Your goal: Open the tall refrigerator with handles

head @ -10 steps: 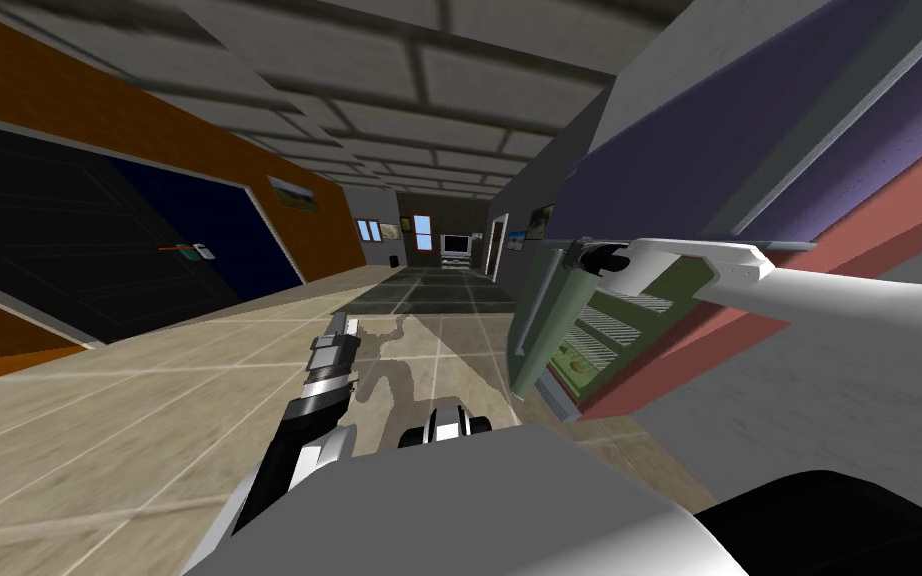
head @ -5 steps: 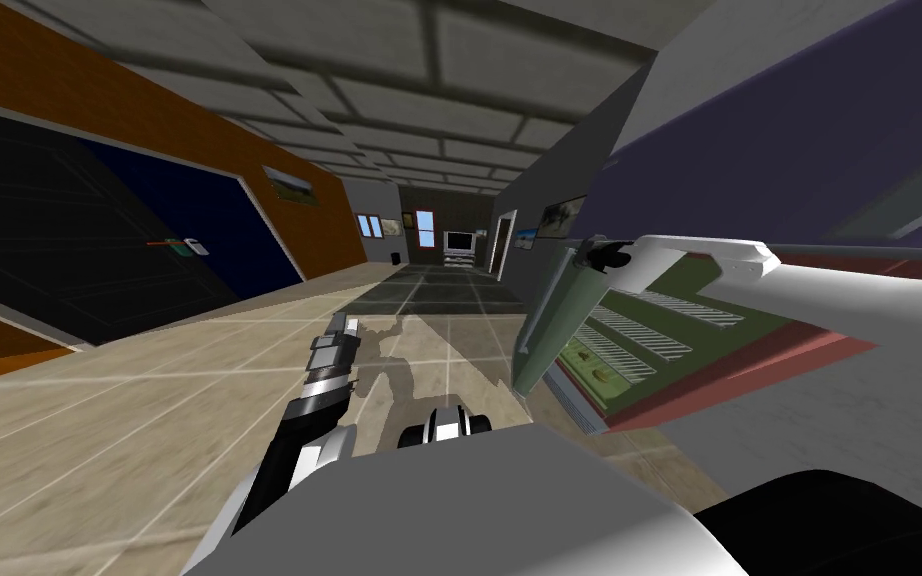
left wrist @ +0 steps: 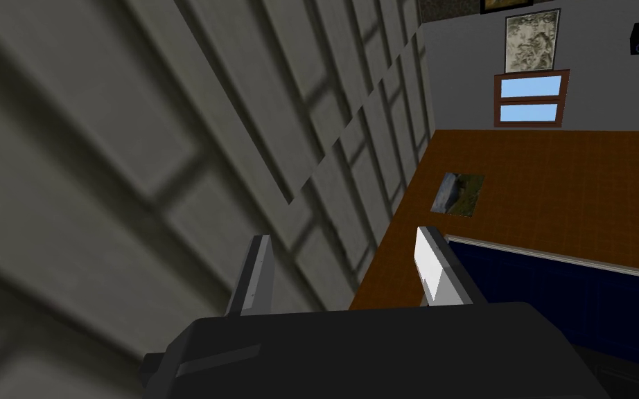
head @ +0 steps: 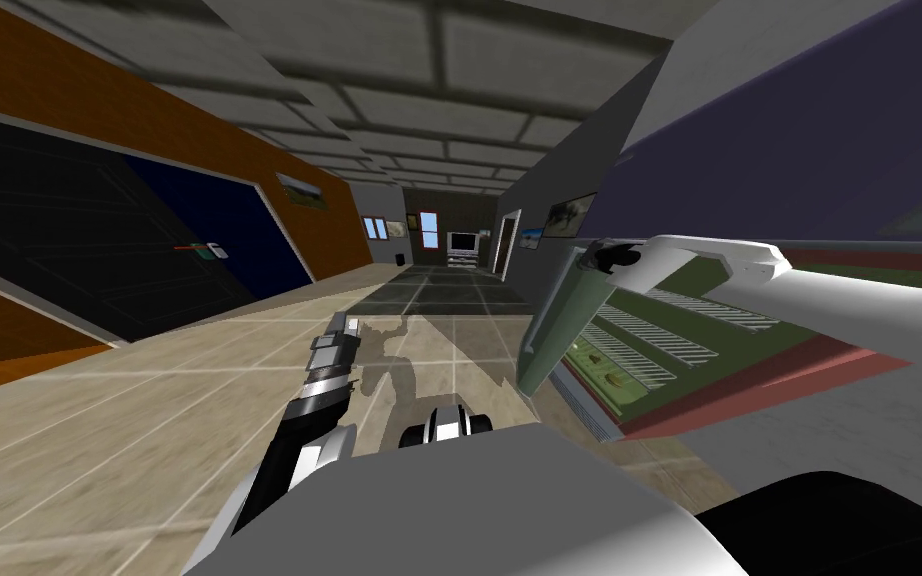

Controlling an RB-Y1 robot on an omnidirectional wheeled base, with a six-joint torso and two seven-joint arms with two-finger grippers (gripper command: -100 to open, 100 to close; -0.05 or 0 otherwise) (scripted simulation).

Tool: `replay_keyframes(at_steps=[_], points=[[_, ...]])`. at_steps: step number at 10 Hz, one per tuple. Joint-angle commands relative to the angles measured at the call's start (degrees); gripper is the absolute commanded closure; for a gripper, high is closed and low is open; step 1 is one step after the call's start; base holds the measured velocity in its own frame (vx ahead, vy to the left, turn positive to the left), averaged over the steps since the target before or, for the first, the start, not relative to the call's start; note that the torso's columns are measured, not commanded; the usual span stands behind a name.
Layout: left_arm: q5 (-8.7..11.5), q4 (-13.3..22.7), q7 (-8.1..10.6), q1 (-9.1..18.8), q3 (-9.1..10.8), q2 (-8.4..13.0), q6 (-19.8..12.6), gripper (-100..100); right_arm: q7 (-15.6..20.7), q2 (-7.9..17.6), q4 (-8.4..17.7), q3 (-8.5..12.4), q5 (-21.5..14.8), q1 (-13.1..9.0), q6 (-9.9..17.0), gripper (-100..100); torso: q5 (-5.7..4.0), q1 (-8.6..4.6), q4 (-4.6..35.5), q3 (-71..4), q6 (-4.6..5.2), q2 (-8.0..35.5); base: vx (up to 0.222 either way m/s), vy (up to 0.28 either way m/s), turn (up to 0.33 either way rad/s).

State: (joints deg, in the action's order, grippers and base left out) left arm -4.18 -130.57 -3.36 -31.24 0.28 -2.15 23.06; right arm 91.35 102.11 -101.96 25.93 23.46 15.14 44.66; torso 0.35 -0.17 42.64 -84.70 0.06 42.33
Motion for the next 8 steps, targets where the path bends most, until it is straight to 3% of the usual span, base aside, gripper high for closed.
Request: replay_keyframes(at_steps=[1, 7, 8], points=[[0.0, 0.0, 0.00, 0.0, 0.00, 0.0, 0.0, 0, -2.8, -0.8, 2.4, 0.7, 1.4, -1.4, -0.1, -100, -0.05, 0.09, -0.1, 0.0, -0.03, -0.1, 0.045, 0.025, 0.039], [0.0, 0.0, 0.00, 0.0, 0.00, 0.0, 0.0, 0, -9.1, -4.3, 6.9, 1.6, 6.0, -3.9, -0.2, -100, -0.46, -0.02, -0.4, 0.1, -0.04, -0.1, 0.028, 0.057, 0.051], [0.0, 0.0, 0.00, 0.0, 0.00, 0.0, 0.0, 0, -8.7, -3.7, 6.3, 1.1, 5.2, -3.8, -0.3, -100, -0.50, -0.05, -0.4, 0.1, -0.02, 0.0, 0.011, 0.028, 0.009]])
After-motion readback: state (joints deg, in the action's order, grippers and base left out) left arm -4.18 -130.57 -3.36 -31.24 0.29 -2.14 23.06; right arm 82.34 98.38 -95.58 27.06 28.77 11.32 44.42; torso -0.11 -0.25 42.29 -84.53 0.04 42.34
